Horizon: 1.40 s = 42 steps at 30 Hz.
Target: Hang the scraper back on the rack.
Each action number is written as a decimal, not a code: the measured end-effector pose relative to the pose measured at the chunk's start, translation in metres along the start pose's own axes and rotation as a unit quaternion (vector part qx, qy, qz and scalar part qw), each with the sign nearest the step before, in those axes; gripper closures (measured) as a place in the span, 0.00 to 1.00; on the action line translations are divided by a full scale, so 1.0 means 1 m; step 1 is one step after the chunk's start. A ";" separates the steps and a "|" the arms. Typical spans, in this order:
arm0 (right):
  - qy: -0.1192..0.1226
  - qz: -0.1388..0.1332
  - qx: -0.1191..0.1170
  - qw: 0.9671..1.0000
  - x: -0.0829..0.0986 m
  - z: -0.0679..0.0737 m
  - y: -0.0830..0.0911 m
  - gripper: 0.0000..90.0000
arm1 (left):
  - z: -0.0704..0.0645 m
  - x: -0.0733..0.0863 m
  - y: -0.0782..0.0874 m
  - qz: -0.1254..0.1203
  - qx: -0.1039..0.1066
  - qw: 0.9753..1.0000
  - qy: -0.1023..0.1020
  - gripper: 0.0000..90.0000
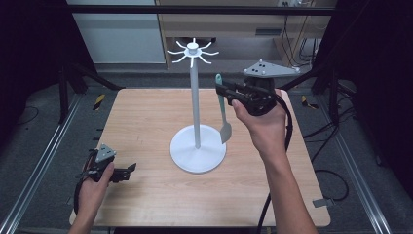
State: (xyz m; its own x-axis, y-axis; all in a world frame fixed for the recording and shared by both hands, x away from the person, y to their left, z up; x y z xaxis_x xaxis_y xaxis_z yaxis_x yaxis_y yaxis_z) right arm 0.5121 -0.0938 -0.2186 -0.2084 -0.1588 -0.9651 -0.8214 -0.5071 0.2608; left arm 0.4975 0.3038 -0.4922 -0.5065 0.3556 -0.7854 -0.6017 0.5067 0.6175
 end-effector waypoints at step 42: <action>0.019 -0.019 -0.002 1.000 -0.036 0.011 0.002 0.83 | 0.001 -0.001 -0.001 -0.001 0.001 1.000 0.001 0.03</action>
State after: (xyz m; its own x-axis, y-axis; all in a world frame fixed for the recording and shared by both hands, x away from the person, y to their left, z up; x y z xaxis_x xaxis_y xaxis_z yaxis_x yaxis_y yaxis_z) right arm 0.5126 -0.0798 -0.1839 -0.1577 -0.1709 -0.9726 -0.8259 -0.5172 0.2247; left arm 0.4994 0.3042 -0.4920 -0.5073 0.3525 -0.7864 -0.6011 0.5091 0.6160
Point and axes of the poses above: each handheld gripper's, and its own axes: y roughly backward along the jaws, x roughly out of its underside, z roughly to its left, the point moved 4 cm from there along -y, roughly forward along the jaws, and after that the axes turned 11 degrees about x, right-handed, at the moved point
